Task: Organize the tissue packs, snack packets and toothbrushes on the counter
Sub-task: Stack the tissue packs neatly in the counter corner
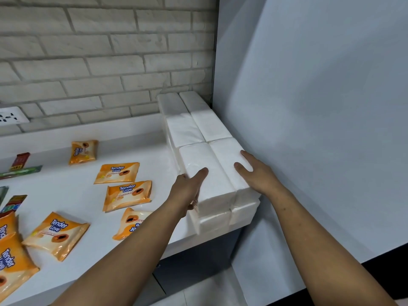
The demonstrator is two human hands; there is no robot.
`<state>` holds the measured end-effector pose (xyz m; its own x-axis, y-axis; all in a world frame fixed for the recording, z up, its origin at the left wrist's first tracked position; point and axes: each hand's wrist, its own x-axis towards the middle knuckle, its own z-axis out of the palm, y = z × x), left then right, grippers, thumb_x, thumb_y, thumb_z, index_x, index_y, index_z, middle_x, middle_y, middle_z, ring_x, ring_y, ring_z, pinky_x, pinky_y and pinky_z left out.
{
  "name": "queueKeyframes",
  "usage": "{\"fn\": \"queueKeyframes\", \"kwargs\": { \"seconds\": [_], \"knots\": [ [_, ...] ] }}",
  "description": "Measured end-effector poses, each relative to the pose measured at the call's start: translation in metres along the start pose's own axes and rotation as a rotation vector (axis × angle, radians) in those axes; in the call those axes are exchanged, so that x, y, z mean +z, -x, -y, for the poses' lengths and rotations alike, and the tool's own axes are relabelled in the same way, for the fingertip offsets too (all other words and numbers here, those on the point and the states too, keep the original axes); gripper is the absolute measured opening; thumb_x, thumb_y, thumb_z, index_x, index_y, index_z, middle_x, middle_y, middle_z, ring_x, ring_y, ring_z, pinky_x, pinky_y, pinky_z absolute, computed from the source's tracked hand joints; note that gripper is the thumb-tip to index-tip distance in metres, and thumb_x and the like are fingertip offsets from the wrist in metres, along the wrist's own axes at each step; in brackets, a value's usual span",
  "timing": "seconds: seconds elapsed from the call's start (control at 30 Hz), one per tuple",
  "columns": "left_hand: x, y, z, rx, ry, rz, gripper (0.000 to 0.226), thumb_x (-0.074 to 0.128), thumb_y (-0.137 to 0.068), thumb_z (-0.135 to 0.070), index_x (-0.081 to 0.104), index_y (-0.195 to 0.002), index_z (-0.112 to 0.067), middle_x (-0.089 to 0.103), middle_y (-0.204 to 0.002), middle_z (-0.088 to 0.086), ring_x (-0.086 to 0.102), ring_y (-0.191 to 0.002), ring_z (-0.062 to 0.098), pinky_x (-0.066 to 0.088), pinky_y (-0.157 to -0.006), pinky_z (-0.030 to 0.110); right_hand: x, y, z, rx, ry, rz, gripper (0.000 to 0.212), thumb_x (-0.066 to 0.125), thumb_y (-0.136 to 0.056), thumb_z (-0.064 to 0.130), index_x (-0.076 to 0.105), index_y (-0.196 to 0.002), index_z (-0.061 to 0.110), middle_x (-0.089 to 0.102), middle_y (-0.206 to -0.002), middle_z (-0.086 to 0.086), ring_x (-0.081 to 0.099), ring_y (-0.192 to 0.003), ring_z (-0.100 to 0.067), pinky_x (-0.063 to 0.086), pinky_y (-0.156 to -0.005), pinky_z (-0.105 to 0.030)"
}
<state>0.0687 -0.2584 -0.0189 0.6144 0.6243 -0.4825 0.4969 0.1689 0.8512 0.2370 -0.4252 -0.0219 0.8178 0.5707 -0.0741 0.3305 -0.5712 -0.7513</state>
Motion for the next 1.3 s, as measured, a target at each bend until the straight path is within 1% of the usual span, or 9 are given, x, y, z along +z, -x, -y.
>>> {"fn": "queueKeyframes", "kwargs": {
  "seconds": [0.27,0.47,0.57,0.63,0.73,0.87,1.0,1.1,1.3],
  "knots": [
    [-0.002,-0.005,0.003,-0.016,0.004,0.023,0.078,0.068,-0.081,-0.073,0.05,-0.134,-0.018,0.064,-0.115,0.005,0.065,-0.102,0.025,0.06,-0.086,0.043,0.004,-0.002,-0.004,0.005,0.02,0.001,0.066,0.049,-0.097,0.064,0.03,-0.157,0.045,0.038,-0.162,0.005,0.038,-0.147,-0.019,0.03,-0.112,-0.028],
    [-0.006,-0.005,-0.003,-0.005,0.03,0.042,0.096,0.073,-0.084,-0.063,0.026,-0.157,-0.022,0.06,-0.107,0.0,0.06,-0.094,0.02,0.057,-0.093,0.048,0.0,-0.004,-0.004,0.012,0.03,0.017,0.068,0.048,-0.096,0.067,0.028,-0.158,0.046,0.036,-0.162,0.004,0.035,-0.148,-0.018,0.029,-0.115,-0.03],
    [-0.012,-0.013,-0.009,0.056,0.029,0.012,0.121,0.076,-0.076,-0.068,0.005,-0.166,-0.028,0.049,-0.151,0.0,0.054,-0.117,0.025,0.054,-0.096,0.05,-0.005,-0.007,0.0,-0.008,0.045,0.013,0.068,0.049,-0.098,0.063,0.03,-0.159,0.039,0.037,-0.161,0.002,0.034,-0.148,-0.018,0.027,-0.11,-0.026],
    [-0.016,-0.02,-0.016,0.107,0.049,-0.027,0.126,0.077,-0.072,-0.071,0.003,-0.166,-0.032,0.039,-0.162,0.0,0.051,-0.131,0.028,0.053,-0.096,0.049,-0.006,-0.01,0.004,-0.014,0.042,-0.013,0.066,0.048,-0.1,0.058,0.031,-0.159,0.033,0.037,-0.161,0.0,0.035,-0.148,-0.019,0.028,-0.113,-0.028],
    [-0.022,-0.03,-0.028,0.183,0.056,-0.054,0.125,0.079,-0.073,-0.071,0.004,-0.166,-0.035,0.031,-0.167,0.0,0.046,-0.142,0.029,0.051,-0.098,0.046,-0.007,-0.018,0.012,0.001,0.021,-0.045,0.069,0.046,-0.101,0.057,0.03,-0.161,0.027,0.036,-0.163,-0.001,0.035,-0.149,-0.02,0.029,-0.119,-0.033],
    [-0.03,-0.045,-0.037,0.247,0.038,-0.045,0.125,0.081,-0.073,-0.069,0.003,-0.166,-0.035,0.027,-0.169,-0.004,0.04,-0.148,0.026,0.043,-0.115,0.05,-0.012,-0.028,0.021,0.016,0.01,-0.012,0.066,0.049,-0.102,0.05,0.031,-0.16,0.023,0.036,-0.164,0.002,0.036,-0.149,-0.019,0.028,-0.116,-0.029],
    [-0.028,-0.05,-0.04,0.277,0.028,0.003,0.108,0.08,-0.079,-0.06,0.019,-0.163,-0.033,0.047,-0.153,-0.015,0.055,-0.134,0.019,0.053,-0.104,0.041,-0.009,-0.033,0.025,0.018,0.017,0.016,0.065,0.052,-0.102,0.044,0.034,-0.159,0.021,0.036,-0.164,0.002,0.035,-0.149,-0.017,0.026,-0.116,-0.027],
    [-0.025,-0.056,-0.038,0.281,-0.009,-0.005,0.112,0.079,-0.083,-0.056,0.009,-0.166,-0.031,0.044,-0.155,-0.012,0.054,-0.135,0.02,0.052,-0.109,0.043,-0.007,-0.034,0.026,0.015,0.04,0.016,0.064,0.053,-0.102,0.043,0.034,-0.159,0.021,0.035,-0.164,0.003,0.033,-0.15,-0.016,0.024,-0.119,-0.028],
    [-0.026,-0.064,-0.034,0.305,-0.06,-0.016,0.112,0.078,-0.084,-0.055,0.007,-0.167,-0.031,0.044,-0.159,-0.008,0.053,-0.137,0.021,0.048,-0.113,0.044,-0.007,-0.033,0.027,0.012,0.065,0.022,0.064,0.051,-0.103,0.043,0.033,-0.16,0.02,0.033,-0.165,0.004,0.031,-0.151,-0.017,0.023,-0.12,-0.029]
  ]
}}
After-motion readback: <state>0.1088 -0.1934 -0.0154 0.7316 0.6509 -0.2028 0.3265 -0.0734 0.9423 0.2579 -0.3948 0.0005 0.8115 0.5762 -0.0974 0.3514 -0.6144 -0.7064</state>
